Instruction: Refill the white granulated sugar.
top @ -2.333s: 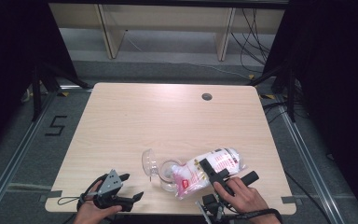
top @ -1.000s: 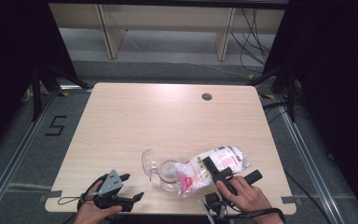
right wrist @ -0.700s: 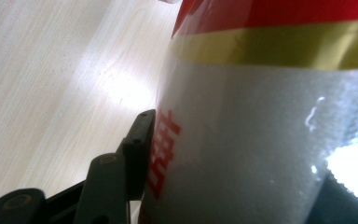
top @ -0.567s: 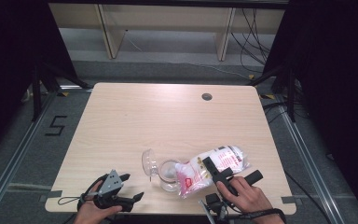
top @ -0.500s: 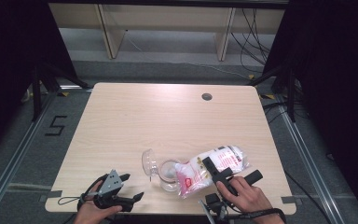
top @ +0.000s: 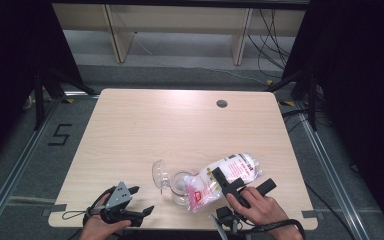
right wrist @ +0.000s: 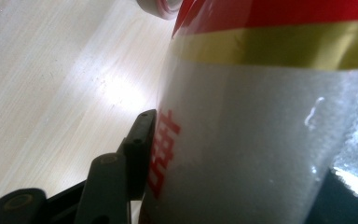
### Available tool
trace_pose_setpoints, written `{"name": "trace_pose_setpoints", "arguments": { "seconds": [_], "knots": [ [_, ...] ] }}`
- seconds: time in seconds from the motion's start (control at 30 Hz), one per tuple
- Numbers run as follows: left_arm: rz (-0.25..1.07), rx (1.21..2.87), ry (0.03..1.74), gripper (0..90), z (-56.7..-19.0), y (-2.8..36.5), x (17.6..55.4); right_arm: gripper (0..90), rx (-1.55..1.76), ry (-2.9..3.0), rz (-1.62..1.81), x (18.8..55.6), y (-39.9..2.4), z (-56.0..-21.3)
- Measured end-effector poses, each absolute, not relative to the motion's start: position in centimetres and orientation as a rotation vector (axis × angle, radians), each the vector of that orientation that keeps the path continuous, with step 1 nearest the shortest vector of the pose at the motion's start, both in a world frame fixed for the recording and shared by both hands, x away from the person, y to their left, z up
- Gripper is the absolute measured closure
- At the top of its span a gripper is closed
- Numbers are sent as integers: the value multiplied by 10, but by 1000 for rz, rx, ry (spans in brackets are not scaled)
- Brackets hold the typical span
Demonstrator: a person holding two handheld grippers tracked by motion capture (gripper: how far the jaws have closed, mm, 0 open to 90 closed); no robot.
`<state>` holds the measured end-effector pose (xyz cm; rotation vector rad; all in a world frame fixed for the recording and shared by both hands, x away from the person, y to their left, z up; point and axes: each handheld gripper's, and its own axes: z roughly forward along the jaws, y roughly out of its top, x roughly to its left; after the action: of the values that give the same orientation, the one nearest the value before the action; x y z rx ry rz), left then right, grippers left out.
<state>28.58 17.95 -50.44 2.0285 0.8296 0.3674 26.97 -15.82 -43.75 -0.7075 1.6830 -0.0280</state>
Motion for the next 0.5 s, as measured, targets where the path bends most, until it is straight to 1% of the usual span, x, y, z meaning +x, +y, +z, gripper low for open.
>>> {"name": "trace_pose_setpoints", "arguments": {
  "seconds": [0.1,0.13,0.3,0.5],
  "knots": [
    [368,2028,830,176,-504,179,286,517,-712,1682,-24,270,-157,-438],
    [350,1993,841,176,-505,178,285,518,-716,1681,-26,270,-156,-439],
    [352,1991,836,176,-505,178,286,524,-745,1679,-34,270,-153,-439],
    [367,2028,825,176,-504,180,286,532,-747,1680,-23,270,-151,-439]
  ]
}}
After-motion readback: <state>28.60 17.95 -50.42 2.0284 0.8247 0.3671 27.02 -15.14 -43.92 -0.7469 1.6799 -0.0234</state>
